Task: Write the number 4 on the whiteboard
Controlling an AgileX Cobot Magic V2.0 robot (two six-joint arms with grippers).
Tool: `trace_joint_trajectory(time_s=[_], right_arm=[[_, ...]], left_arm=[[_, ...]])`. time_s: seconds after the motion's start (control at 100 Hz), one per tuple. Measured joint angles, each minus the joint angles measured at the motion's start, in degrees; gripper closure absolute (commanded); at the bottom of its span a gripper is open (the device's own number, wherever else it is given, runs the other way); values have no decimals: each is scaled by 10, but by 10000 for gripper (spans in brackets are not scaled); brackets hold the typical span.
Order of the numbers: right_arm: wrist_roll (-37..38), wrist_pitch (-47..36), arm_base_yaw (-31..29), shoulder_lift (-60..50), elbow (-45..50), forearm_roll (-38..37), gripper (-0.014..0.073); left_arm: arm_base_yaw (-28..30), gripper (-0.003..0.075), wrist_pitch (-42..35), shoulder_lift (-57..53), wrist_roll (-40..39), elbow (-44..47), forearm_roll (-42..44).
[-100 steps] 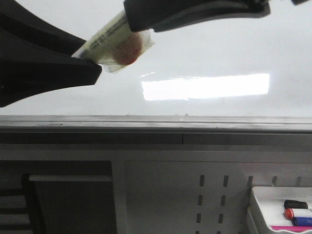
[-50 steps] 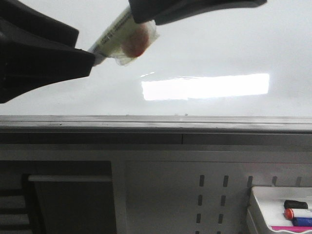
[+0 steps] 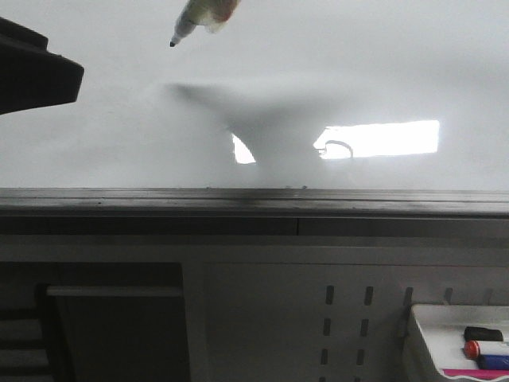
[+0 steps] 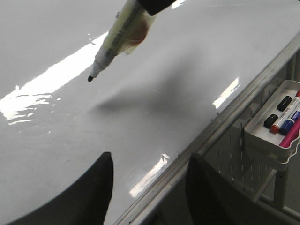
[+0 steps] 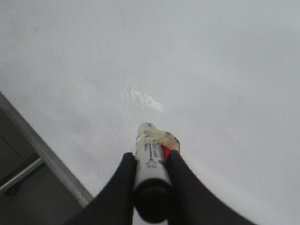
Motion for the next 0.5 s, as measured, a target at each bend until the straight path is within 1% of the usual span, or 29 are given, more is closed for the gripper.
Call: trace_joint_trajectory(time_s=[0.07,0.2,0.5], right_arm=[[0,-12,-5,14,-7,-4,659],[0,-5,-7,25,-9,-4,659],[1,-12,2,32,50,18,659]], left_arm=[[0,386,2,0,0,0,-1],[0,386,2,0,0,1,-1],[0,386,3,-2,0,2,-1]])
